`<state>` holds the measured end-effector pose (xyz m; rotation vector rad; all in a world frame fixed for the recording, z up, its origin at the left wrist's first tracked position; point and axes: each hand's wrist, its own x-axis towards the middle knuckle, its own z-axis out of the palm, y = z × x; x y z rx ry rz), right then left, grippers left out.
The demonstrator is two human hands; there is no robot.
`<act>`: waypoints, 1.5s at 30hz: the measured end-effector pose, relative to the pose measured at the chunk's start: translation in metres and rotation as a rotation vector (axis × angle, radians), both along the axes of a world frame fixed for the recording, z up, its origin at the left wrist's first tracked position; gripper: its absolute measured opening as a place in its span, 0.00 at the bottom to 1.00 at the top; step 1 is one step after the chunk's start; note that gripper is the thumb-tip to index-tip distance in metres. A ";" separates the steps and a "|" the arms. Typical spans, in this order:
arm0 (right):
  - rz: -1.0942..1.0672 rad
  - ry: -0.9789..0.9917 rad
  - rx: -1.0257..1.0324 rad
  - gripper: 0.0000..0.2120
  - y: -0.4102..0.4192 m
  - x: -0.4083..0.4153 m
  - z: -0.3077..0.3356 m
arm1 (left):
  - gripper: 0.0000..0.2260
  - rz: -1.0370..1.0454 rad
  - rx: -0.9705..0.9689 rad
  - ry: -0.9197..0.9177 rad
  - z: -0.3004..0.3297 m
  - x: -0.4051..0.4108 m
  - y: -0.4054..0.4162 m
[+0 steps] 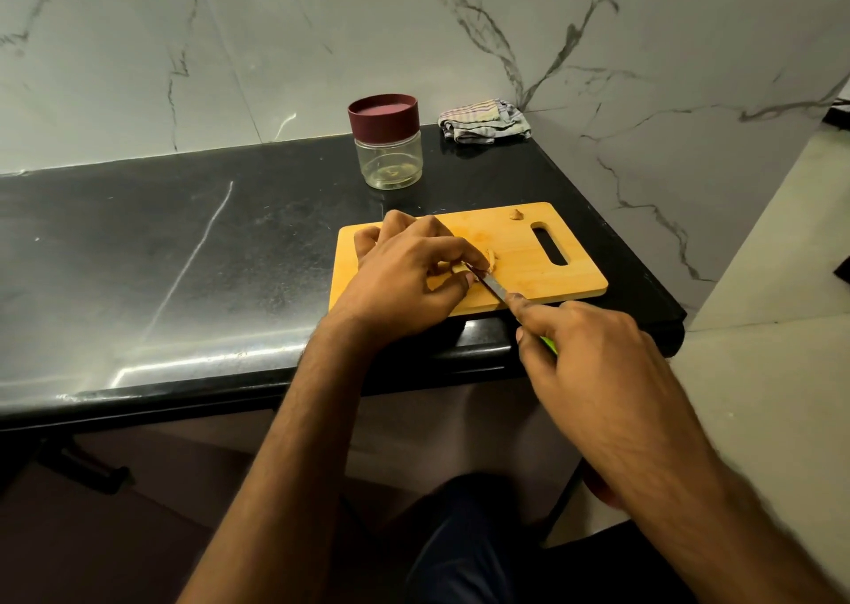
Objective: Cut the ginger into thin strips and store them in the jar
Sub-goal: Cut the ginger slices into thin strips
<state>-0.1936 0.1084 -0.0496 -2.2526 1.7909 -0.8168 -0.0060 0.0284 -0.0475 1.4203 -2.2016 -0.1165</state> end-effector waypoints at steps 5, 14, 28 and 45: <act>0.017 -0.028 -0.008 0.20 0.003 -0.005 -0.001 | 0.12 -0.010 0.018 0.011 -0.002 0.002 -0.002; 0.006 -0.080 0.014 0.19 0.006 0.003 0.003 | 0.06 0.075 0.037 0.205 0.000 0.006 0.001; 0.026 -0.088 0.028 0.19 0.011 -0.002 -0.001 | 0.08 0.073 0.068 0.227 0.003 0.005 0.003; 0.045 -0.063 0.012 0.17 -0.004 0.004 0.005 | 0.03 0.040 0.082 0.231 0.004 0.007 -0.002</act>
